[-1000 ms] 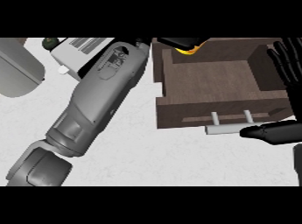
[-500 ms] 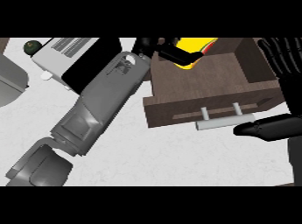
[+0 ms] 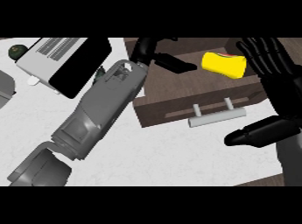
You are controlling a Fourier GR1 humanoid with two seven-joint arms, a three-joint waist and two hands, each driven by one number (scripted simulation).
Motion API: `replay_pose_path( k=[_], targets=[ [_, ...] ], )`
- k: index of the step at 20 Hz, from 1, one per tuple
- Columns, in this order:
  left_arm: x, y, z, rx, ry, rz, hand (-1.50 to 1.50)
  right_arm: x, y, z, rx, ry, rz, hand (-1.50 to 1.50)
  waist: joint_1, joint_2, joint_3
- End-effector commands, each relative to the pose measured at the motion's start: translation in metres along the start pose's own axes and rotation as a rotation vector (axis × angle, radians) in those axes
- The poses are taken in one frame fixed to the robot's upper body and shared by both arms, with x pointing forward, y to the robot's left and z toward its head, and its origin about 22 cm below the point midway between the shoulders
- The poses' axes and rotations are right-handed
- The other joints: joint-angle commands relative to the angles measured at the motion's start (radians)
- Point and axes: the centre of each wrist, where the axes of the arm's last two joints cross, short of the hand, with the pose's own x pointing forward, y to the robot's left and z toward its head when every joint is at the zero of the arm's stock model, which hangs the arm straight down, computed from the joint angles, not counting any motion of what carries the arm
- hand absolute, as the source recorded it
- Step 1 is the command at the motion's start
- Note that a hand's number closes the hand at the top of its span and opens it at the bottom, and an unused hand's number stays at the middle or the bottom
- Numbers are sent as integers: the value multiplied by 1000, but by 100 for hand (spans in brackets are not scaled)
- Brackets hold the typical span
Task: Pick up the cup, place it into the drawer and close the drawer
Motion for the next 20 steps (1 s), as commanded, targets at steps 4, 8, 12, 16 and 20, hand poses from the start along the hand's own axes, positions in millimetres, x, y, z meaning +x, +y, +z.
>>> replay_pose_path(
  k=[4, 8, 12, 16, 20],
  targets=[
    [15, -3, -2, 14, -144, 205, -150, -5, 34, -14, 330, -27, -139, 150, -16, 2, -1],
    [18, -2, -2, 90, -195, 266, -150, -7, 29, -10, 495, 111, -53, 150, 32, -14, -2],
    [12, 0, -2, 146, -194, 266, -150, -5, 23, 6, 614, 266, 130, 150, 62, -26, -1],
    [21, 0, -6, 170, -187, 281, -150, -10, 21, 21, 571, 338, 334, -150, 112, -33, 0],
    [2, 2, 3, 170, -173, 325, -150, -33, 36, 31, 530, 407, 475, -150, 164, -42, 0]
  ],
)
